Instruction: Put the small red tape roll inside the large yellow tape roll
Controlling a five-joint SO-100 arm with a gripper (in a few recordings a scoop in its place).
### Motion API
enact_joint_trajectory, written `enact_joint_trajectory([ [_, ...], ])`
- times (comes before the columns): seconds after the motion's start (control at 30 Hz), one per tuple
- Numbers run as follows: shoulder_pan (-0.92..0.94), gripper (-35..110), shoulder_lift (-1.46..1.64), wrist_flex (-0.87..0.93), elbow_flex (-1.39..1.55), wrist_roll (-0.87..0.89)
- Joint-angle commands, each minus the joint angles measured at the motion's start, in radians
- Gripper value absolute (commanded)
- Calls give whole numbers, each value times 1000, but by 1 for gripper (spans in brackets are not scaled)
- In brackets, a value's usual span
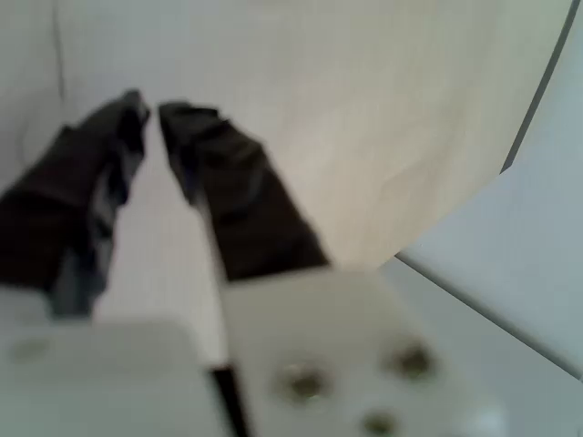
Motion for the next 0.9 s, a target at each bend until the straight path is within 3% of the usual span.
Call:
enact_joint_trajectory([
  [0.0, 322, 0, -9, 170, -12, 31],
  [0.47, 360, 0, -43, 196, -278, 29],
  [0.67, 351, 0, -548, 181, -640, 31],
  [0.87, 278, 0, -1098, 413, -1144, 26],
])
